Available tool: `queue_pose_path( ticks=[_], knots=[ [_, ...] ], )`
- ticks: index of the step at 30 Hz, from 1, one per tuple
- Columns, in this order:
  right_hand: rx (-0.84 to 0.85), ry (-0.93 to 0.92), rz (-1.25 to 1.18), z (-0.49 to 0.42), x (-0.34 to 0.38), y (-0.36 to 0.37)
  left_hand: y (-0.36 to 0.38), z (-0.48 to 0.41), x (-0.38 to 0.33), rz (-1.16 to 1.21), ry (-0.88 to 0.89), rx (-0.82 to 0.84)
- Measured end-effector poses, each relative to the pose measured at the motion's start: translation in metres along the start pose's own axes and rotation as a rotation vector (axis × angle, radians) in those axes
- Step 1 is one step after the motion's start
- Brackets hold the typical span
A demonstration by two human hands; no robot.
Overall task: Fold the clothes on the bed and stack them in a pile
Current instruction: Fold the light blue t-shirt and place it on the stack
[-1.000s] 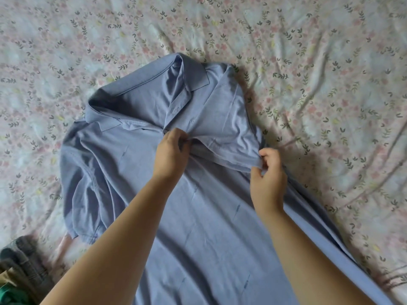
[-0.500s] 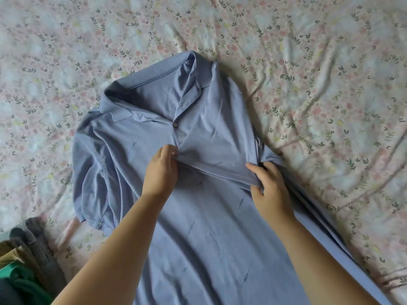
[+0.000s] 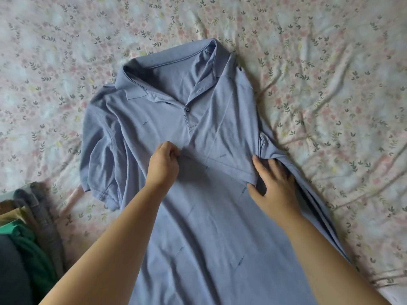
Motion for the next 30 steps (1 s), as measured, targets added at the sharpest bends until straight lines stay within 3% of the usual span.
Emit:
queue_pose_path(
  ticks=[5,7,10,15,20,25,30],
  knots=[
    [-0.223,-0.040,0.086,0.011,0.029,-0.023,-0.023,0.027,0.018,0.079,-0.047,-0.109],
    [-0.219,-0.072,0.086,0.008,0.053,-0.021,-0.039,0.046,0.026,0.103,-0.030,-0.193],
    [-0.095,-0.188,-0.011,-0.007,0.096,0.002,-0.061,0.071,0.052,0.067,-0.021,-0.301],
    [0.212,-0.275,-0.255,-0.033,0.157,0.055,-0.089,0.093,0.127,0.158,-0.364,-0.393],
    [0.303,-0.415,-0.326,-0.066,0.218,0.087,-0.094,0.082,0.167,0.433,-0.574,-0.313],
    [0.313,-0.572,-0.283,-0.098,0.278,0.117,-0.086,0.058,0.179,0.725,-0.642,-0.233],
    [0.460,-0.726,-0.044,-0.114,0.329,0.158,-0.078,0.053,0.183,0.796,-0.577,-0.174]
  ],
)
Point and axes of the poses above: each hand's wrist, its own z-axis away from the middle knuckle, its own y-axis out of the palm, x = y × z, the point moved 8 cm from there along -z, towards the middle knuckle, and after that the axes turned 14 degrees about -y, right-handed, at the moved point
